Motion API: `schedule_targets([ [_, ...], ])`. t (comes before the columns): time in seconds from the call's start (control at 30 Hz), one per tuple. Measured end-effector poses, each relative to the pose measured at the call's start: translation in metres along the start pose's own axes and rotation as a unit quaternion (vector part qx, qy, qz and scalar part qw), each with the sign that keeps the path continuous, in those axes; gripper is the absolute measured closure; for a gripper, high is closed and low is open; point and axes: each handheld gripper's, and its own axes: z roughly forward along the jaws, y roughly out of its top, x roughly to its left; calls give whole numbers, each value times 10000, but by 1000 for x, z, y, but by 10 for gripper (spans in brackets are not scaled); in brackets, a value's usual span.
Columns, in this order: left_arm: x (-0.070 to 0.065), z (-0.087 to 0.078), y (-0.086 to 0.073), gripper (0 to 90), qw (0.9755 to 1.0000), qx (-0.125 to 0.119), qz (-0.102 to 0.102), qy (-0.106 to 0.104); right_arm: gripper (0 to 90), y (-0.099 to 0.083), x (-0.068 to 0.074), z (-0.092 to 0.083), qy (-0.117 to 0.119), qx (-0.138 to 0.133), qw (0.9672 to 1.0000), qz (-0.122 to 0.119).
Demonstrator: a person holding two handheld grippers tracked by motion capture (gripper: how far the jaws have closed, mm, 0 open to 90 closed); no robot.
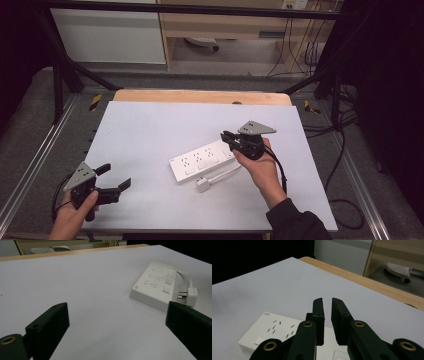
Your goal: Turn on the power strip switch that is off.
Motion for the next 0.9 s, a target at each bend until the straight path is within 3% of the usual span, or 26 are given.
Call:
schedule_targets([
  [0.37, 0, 0, 0, 52, 10000, -15, 20, 5, 899, -2, 8, 13, 133, -33, 9999, -44],
  [0.9, 0, -1, 0, 52, 10000, -26, 27, 13, 900, -10, 15, 27, 247, 68, 9997, 52],
])
